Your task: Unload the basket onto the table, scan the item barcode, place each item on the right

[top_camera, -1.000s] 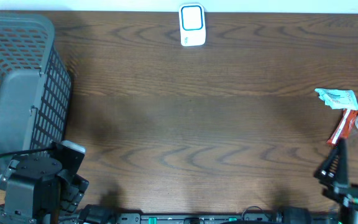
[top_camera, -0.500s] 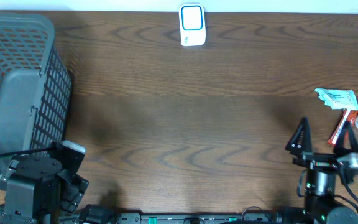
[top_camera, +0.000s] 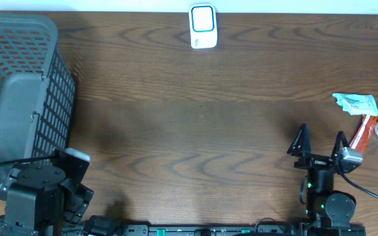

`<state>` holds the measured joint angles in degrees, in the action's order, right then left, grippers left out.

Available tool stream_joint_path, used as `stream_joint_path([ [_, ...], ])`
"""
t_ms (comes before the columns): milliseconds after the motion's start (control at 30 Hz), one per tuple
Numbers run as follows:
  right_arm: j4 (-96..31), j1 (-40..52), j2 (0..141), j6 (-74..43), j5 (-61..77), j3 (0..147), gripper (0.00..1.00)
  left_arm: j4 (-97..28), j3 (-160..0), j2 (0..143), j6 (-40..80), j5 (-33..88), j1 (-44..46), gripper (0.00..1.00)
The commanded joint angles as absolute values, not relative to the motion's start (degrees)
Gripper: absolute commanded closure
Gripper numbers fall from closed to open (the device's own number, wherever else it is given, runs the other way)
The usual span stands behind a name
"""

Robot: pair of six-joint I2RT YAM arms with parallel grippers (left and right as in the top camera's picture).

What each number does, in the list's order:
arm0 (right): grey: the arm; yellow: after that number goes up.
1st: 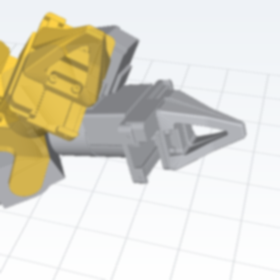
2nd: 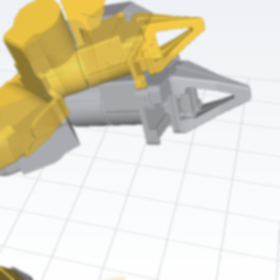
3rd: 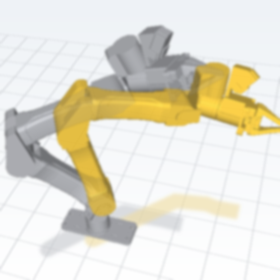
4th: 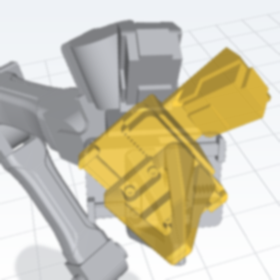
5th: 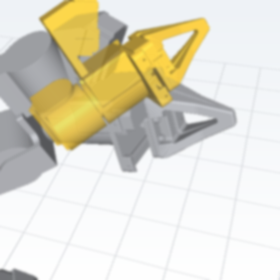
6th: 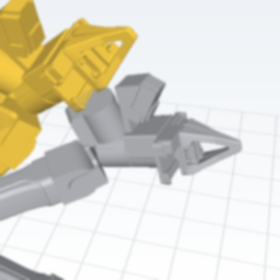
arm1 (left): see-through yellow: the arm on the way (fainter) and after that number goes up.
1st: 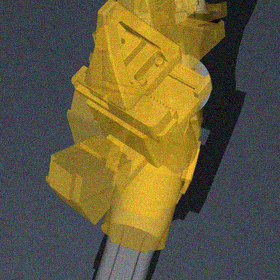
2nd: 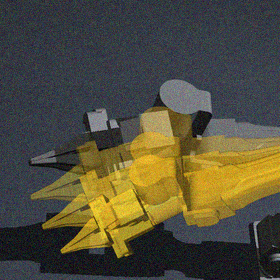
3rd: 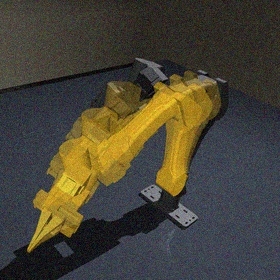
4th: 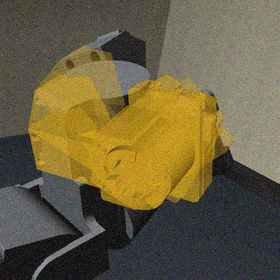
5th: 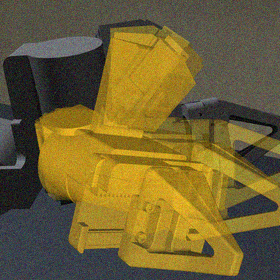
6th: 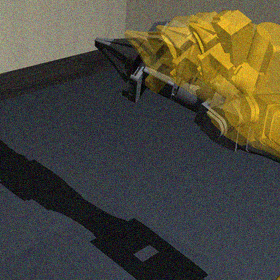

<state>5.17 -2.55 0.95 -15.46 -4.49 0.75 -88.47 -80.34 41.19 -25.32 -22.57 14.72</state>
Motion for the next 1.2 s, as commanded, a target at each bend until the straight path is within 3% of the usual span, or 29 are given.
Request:
stream_joint_path([
  [0, 4.4, -2.1, 0.3, -9.4, -2.0, 0.3, 0.01, -88.5, -80.7, 41.2, -24.8, -22.5, 14.5, 0.02],
  [333, -4.5, -2.1, 0.3, -6.4, -0.3, 0.3, 0.01, -88.5, -80.7, 41.2, -24.8, -22.5, 14.5, 0.02],
  [1167, -4.3, -2.0, 0.4, -6.3, -0.3, 0.3, 0.01, -88.5, -80.7, 41.2, -24.8, -22.5, 14.5, 0.02],
])
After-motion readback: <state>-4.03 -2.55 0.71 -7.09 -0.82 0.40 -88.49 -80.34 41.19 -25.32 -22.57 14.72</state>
